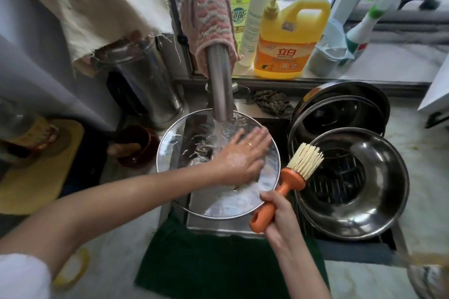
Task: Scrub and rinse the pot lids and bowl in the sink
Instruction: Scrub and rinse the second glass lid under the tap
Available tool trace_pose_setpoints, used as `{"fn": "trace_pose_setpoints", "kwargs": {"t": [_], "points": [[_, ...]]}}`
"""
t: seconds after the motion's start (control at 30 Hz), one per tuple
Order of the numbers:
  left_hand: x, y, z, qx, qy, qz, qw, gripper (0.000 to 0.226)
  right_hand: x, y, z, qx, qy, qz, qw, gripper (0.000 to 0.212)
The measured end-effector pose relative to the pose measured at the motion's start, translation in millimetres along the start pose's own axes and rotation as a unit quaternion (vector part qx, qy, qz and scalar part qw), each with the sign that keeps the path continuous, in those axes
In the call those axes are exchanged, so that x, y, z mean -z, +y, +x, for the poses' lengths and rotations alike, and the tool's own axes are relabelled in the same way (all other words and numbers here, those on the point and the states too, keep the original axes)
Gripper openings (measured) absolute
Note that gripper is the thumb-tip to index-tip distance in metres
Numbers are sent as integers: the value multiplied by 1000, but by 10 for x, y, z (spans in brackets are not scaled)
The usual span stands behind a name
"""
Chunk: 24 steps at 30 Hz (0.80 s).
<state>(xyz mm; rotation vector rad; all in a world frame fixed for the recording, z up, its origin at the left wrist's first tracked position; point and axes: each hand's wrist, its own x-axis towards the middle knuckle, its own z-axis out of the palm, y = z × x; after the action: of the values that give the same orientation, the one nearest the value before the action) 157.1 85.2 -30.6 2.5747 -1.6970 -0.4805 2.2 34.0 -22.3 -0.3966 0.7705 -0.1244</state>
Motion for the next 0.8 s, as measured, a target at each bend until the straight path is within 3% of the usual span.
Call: {"fn": "trace_pose_setpoints", "kwargs": {"t": [0.1,0.17,0.23,0.33,0.4,0.5,0.6,0.73,0.8], "points": [[-33,164,-386,-143,-11,-20,989,56,74,-47,3,19,7,8,1000,48],[-1,71,-549,-190,-20,-24,981,54,88,-57,0,32,16,16,999,63],[49,1,-511,-170,-37,-11,985,54,97,-57,10,34,26,28,999,69],[89,95,-216,-59,-22,-9,998,61,34,-63,-6,38,15,18,999,39],[64,203,-79,-38,-14,-20,999,64,-38,-60,-39,36,22,10,999,31],[30,213,-174,-151,6,-24,988,55,-60,-50,-85,33,-3,8,999,37],[57,112,-475,-250,-34,-56,966,53,26,-56,-101,33,8,12,999,40],[136,-221,-807,-244,-86,-32,965,53,33,-45,-146,31,-8,17,999,62],[125,-445,-831,-199,-68,11,978,53,34,-52,-154,45,-14,-10,999,67]]}}
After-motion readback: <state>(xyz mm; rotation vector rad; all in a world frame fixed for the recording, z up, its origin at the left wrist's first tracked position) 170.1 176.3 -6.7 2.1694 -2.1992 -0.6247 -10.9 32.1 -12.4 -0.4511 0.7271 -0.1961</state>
